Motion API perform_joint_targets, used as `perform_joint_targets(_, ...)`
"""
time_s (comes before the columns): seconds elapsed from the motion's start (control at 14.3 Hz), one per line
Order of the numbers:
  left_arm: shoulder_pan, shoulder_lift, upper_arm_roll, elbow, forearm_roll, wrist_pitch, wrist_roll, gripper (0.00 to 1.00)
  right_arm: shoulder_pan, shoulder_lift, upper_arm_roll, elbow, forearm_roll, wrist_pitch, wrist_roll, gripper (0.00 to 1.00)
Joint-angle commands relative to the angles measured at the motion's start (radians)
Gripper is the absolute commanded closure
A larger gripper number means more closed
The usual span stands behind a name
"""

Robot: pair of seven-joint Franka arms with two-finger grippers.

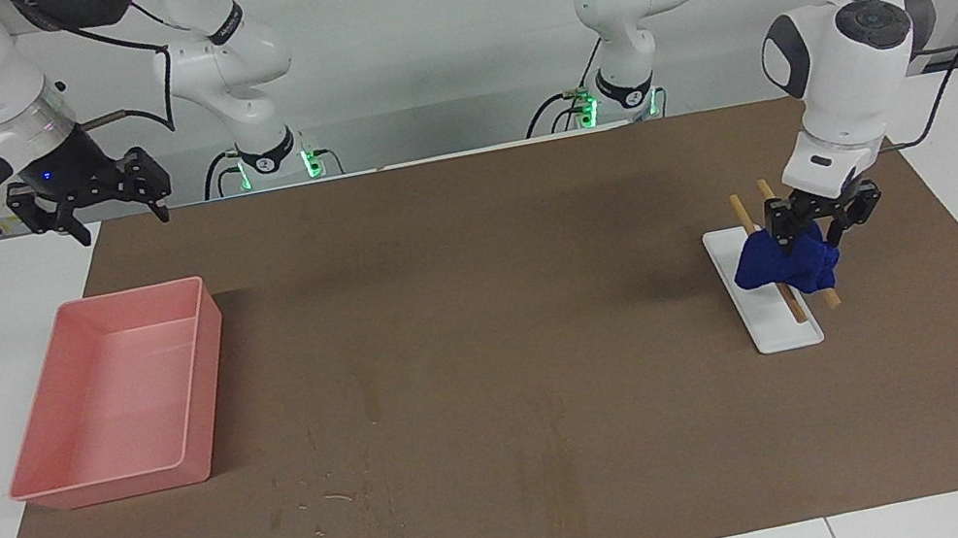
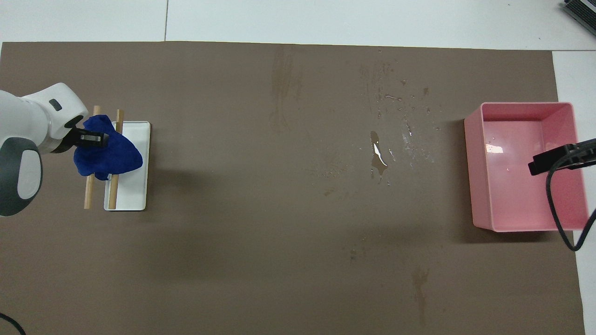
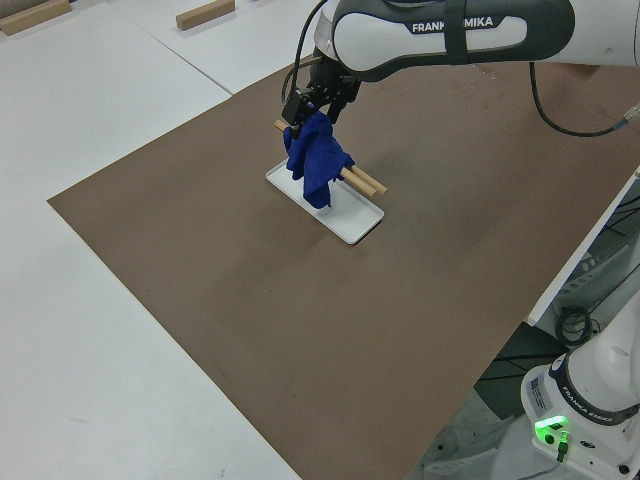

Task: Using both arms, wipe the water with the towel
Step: 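Lift the cloth with the left gripper while the right gripper approaches it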

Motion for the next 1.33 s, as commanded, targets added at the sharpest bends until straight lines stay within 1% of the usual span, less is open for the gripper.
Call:
perform_joint_targets(0.0,0.022,-0.029,-0.003,-0.032,0.022,0.017,-0.022,1.0,0.0,-0.052,0.005,-0.071,0.01,0.03,0.034,0.0)
perform_joint_targets(0.07,0.023,-0.024,-0.001,-0.016,0.008,0.009,-0.022,1.0,0.001,-0.052,0.012,-0.071,0.01,0.03,0.035,0.0)
perform_joint_targets(0.14,0.025,-0.013,0.0,0.025,-0.036,-0.02,-0.025,1.0,0.001,-0.052,0.013,-0.071,0.009,0.03,0.053,0.0)
perform_joint_targets(0.21,0.029,0.0,0.003,0.08,-0.129,-0.082,-0.071,1.0,0.001,-0.052,0.019,-0.071,0.009,0.031,0.066,0.0)
perform_joint_targets(0.35,0.032,0.026,0.004,0.176,-0.28,-0.184,-0.297,1.0,0.0,-0.053,0.019,-0.071,0.009,0.031,0.067,0.0)
perform_joint_targets(0.49,0.02,0.025,0.0,0.218,-0.383,-0.216,-0.454,1.0,0.0,-0.053,0.021,-0.073,0.009,0.03,0.081,0.0)
perform_joint_targets(0.63,0.014,0.005,-0.006,0.22,-0.541,-0.224,-0.598,1.0,0.0,-0.053,0.024,-0.073,0.028,0.027,0.153,0.0)
perform_joint_targets(0.77,-0.004,-0.027,-0.032,0.218,-0.653,-0.241,-0.755,1.0,-0.005,-0.055,0.022,-0.079,0.158,0.022,0.286,0.0)
perform_joint_targets(0.91,-0.021,-0.045,-0.081,0.214,-0.717,-0.247,-0.957,1.0,-0.002,-0.059,0.022,-0.085,0.229,0.016,0.421,0.0)
perform_joint_targets(1.05,-0.053,-0.05,-0.119,0.212,-0.791,-0.233,-1.134,1.0,0.0,-0.061,0.022,-0.091,0.335,0.024,0.558,0.0)
perform_joint_targets(1.19,-0.101,-0.059,-0.131,0.205,-0.898,-0.2,-1.25,1.0,0.004,-0.066,0.027,-0.112,0.415,0.074,0.711,0.0)
perform_joint_targets(1.26,-0.142,-0.061,-0.131,0.2,-0.923,-0.154,-1.312,1.0,0.029,-0.078,0.033,-0.138,0.45,0.111,0.766,0.0)
